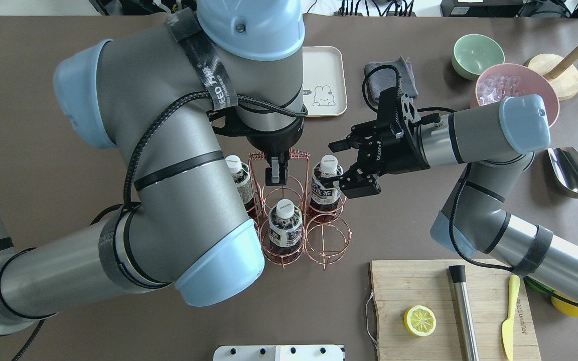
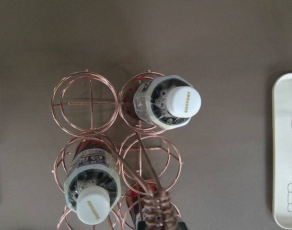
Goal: Take tea from basket to plate
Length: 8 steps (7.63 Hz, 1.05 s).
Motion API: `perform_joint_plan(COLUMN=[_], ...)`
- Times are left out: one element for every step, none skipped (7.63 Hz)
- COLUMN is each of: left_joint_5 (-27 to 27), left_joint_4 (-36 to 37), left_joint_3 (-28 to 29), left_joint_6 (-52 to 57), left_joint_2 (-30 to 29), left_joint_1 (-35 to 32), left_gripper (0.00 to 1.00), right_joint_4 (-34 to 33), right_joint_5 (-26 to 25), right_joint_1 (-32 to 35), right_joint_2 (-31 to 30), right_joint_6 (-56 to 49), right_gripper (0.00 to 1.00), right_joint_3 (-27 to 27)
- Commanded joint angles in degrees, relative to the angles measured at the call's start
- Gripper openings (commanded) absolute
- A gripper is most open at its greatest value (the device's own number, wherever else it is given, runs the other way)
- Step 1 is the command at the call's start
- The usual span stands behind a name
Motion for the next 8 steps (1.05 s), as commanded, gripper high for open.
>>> perform_joint_plan(left_joint_5=[0.00, 0.00, -0.09, -0.09, -0.09, -0.09, -0.09, -0.09], left_joint_4=[0.00, 0.00, 0.00, 0.00, 0.09, 0.09, 0.09, 0.35], left_joint_3=[0.03, 0.03, -0.06, 0.02, 0.03, 0.03, 0.11, 0.11], left_joint_6=[0.03, 0.03, 0.03, 0.03, 0.03, -0.06, 0.02, 0.03], left_joint_2=[-0.01, -0.09, -0.18, -0.18, -0.27, -0.45, -0.36, -0.45], left_joint_1=[0.00, 0.00, 0.00, 0.00, 0.00, 0.00, 0.00, 0.00], left_gripper=[0.00, 0.00, 0.00, 0.00, 0.00, 0.00, 0.00, 0.00], right_joint_4=[0.02, -0.07, 0.02, 0.02, -0.07, -0.07, -0.33, -0.77], right_joint_5=[-0.69, -0.78, -0.78, -0.70, -0.70, -0.35, -0.08, 0.01], right_joint_1=[0.02, 0.02, 0.20, 0.63, 1.25, 2.12, 3.26, 3.88], right_joint_2=[0.07, 0.07, -0.01, -0.02, -0.02, -0.02, 0.07, 0.16], right_joint_6=[-0.49, -0.50, -0.58, -0.58, -0.58, -0.50, -0.06, 0.03], right_gripper=[0.60, 0.52, 0.42, 0.31, 0.18, 0.00, 0.00, 0.00], right_joint_3=[-0.16, -0.16, -0.07, 0.02, 0.02, 0.10, 0.45, 1.33])
